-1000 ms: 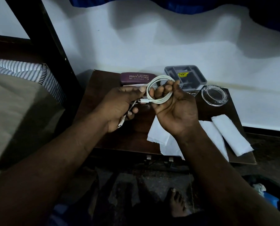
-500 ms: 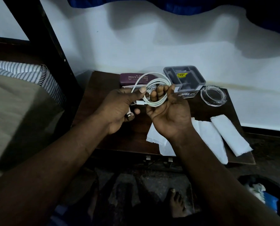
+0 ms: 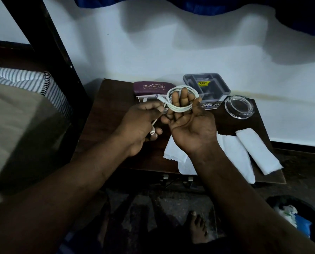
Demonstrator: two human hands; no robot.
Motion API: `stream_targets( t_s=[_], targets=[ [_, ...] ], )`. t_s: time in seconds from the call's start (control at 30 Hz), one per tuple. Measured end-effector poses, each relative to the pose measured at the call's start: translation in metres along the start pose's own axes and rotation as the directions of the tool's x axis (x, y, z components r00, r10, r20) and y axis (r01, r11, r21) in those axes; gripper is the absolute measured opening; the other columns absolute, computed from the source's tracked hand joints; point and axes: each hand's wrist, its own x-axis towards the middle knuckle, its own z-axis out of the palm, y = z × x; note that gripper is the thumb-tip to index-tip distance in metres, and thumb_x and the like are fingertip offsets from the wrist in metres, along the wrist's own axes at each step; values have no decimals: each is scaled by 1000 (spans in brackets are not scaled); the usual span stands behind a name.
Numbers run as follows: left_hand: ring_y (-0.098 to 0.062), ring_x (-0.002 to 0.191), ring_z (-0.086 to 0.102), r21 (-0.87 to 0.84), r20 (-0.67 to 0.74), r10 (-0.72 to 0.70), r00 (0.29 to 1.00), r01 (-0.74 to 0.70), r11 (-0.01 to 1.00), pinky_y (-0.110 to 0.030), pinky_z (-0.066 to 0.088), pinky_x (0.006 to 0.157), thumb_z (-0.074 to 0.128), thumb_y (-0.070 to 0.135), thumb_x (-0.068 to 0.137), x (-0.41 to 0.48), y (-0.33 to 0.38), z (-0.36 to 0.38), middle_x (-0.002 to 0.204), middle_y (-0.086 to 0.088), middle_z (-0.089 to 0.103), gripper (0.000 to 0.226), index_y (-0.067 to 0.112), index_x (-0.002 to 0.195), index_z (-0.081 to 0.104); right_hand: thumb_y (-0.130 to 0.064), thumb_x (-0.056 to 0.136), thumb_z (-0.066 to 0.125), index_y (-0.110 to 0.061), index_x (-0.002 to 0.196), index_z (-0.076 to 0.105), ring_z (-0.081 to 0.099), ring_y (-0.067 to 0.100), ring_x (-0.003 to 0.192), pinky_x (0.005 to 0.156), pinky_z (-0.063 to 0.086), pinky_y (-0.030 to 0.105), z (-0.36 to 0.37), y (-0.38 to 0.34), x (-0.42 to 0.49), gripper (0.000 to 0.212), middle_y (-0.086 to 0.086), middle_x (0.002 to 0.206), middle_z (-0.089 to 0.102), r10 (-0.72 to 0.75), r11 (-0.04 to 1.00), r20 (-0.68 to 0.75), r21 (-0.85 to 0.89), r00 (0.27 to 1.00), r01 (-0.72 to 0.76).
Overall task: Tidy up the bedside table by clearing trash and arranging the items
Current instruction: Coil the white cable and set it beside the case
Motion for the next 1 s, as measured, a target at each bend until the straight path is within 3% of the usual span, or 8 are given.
stream_targets(
  t_s=[0.17,0.27,0.33,0.47,0.57,0.83,0.93,1.0],
  targets=[
    [-15,53,61,-38,7,19,1000,-18,999,-19,45,47,57,13,99,0,3,2,77,-5,69,16,20,90,69,-31,113,34,-20,104,63,79,16,92,67,48,32,1,1,-1,33,-4,102,80,-25,999,3,-42,1000,25],
    [-14,59,61,-57,24,41,999,-39,998,-19,48,49,67,18,95,1,3,2,77,-4,68,13,20,83,70,-30,114,35,-19,107,63,78,16,94,102,51,41,5,2,-3,31,-2,105,79,-31,998,-17,-54,999,30],
    [-12,57,59,-67,-7,73,997,-74,995,-19,48,48,73,23,92,1,3,4,74,-5,66,15,16,81,68,-27,114,36,-16,105,64,76,17,94,112,46,41,6,4,-4,31,0,105,78,-30,998,-34,-52,999,28],
    [-12,50,57,-75,-161,107,981,-120,990,-19,44,44,74,23,92,5,4,5,65,-5,65,18,11,80,68,-23,112,43,-16,101,68,67,12,86,89,52,29,7,10,-7,29,0,92,72,9,993,-38,-118,999,-13],
    [-12,48,60,-74,-231,84,969,-104,992,-20,45,43,71,15,93,7,5,3,70,-9,65,12,10,83,70,-28,112,44,-20,102,69,67,6,74,74,51,22,7,13,-9,28,-8,81,71,-30,951,-4,-309,1000,27],
    [-11,47,54,-38,-241,93,966,-105,994,-22,40,44,66,13,95,12,10,-5,65,-4,61,10,9,89,72,-24,112,48,-23,101,74,68,4,76,74,54,22,5,13,-9,28,-10,87,75,-218,715,113,-657,969,237],
    [-11,49,55,-9,-262,81,962,-87,996,-22,40,46,66,15,95,15,13,-9,73,-7,63,10,9,95,75,-27,110,52,-22,104,76,63,7,76,67,53,20,1,14,-7,25,-6,87,72,-249,609,106,-756,963,241],
    [-14,50,54,-6,-267,76,961,-80,997,-22,42,44,66,14,95,14,14,-10,69,-6,60,13,11,84,71,-28,110,53,-17,107,75,63,9,72,61,53,20,-1,15,-5,25,1,83,69,-240,583,75,-786,968,206]
  ],
)
